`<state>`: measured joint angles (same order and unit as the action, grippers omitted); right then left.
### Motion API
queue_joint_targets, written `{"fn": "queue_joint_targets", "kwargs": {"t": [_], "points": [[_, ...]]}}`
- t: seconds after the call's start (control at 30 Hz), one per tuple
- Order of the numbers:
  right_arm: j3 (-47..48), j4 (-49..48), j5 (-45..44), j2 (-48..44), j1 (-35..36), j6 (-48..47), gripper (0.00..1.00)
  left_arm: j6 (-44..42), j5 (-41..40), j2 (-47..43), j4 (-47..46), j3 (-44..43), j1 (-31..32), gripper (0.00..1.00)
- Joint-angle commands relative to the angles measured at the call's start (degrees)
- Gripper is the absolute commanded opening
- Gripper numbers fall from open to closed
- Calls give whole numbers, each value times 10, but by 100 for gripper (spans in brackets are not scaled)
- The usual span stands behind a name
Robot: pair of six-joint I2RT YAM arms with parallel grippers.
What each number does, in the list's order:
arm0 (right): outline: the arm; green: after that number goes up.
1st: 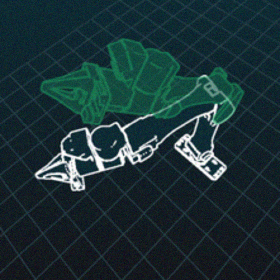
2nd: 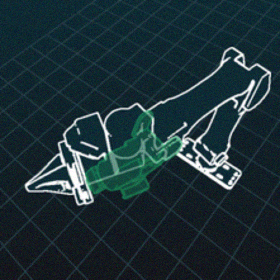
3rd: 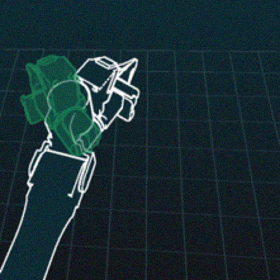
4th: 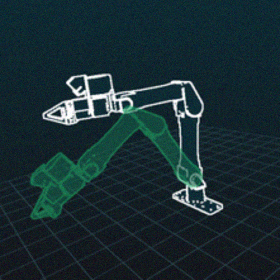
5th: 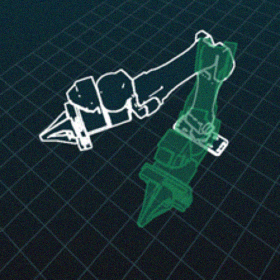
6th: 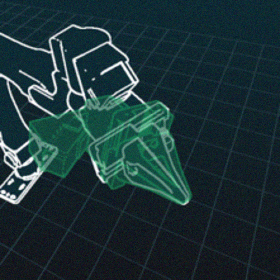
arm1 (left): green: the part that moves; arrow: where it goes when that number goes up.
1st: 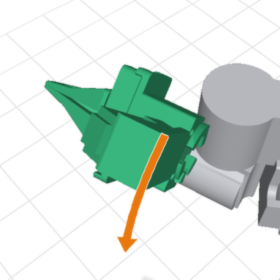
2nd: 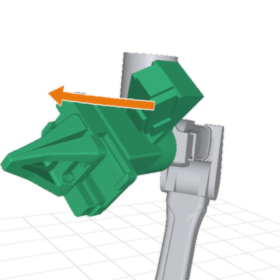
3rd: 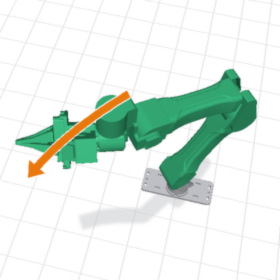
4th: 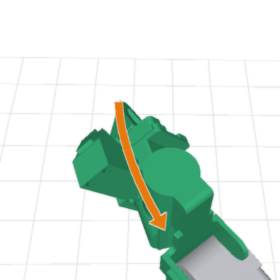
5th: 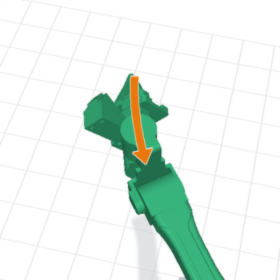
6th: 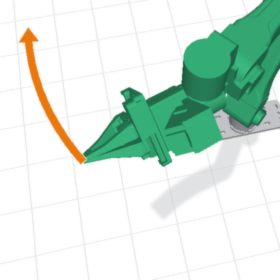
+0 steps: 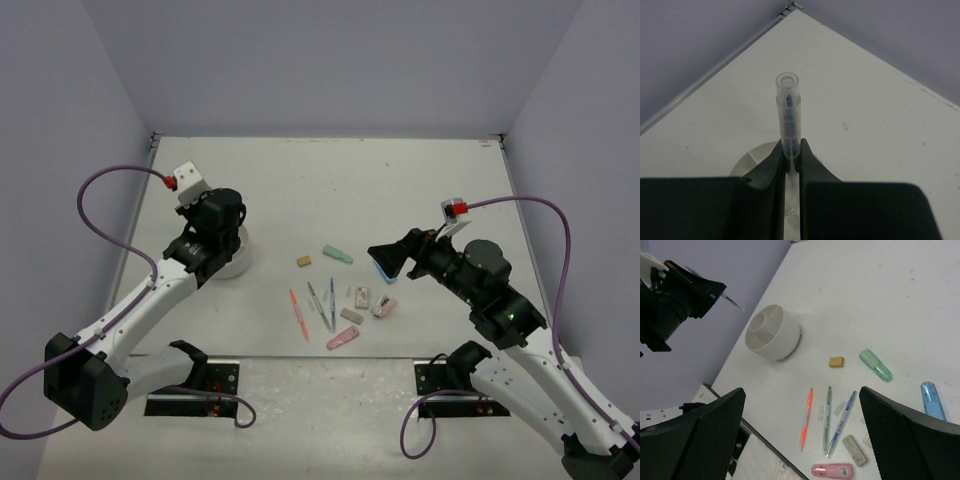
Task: Sort the stationery into containers
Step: Place the pen in the storage box, then pick up the pen from the center of the board.
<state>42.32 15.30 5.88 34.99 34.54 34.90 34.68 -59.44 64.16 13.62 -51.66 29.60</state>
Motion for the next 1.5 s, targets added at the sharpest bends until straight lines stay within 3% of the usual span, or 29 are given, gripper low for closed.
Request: {"fn": "queue_joint_targets", "kwargs": {"t": [0.0, 0.37, 0.47, 0.57, 0.63, 0.77, 0.97, 1.07, 1.1, 1.17, 1.3, 1.47], "points": [[-7, 3, 15, 3, -2, -15, 99, 48, -13, -7, -34, 49, -32, 0], [-19, -2, 20, 20, -1, -19, 99, 67, -12, -10, -95, 127, -34, 3], [-22, -6, 23, 27, -2, -20, 99, 78, -10, -9, -100, 138, -35, 25], [-25, -11, 24, 35, -2, -21, 99, 110, -14, -13, -71, 139, -35, 69], [-25, -12, 24, 41, -2, -22, 99, 119, -5, -25, -61, 137, -35, 88], [-20, -12, 20, 63, -2, -23, 99, 96, 56, -54, -51, 115, -34, 100], [-19, -7, -17, 73, -3, -15, 99, 113, 182, -54, 49, 9, -31, 100], [-18, 19, -58, 69, -2, -1, 99, 147, 178, -39, 111, -39, 34, 100], [-16, 36, -95, 69, -2, 6, 99, 165, 148, -26, 136, -48, 107, 100], [-14, 49, -126, 68, -2, 9, 99, 194, 96, -2, 164, -60, 178, 100], [-2, 84, -171, 66, -2, 7, 99, 403, 36, 119, 334, -109, 264, 100], [2, 121, -232, 66, -8, 6, 99, 522, 120, 209, 406, -129, 305, 100]]}}
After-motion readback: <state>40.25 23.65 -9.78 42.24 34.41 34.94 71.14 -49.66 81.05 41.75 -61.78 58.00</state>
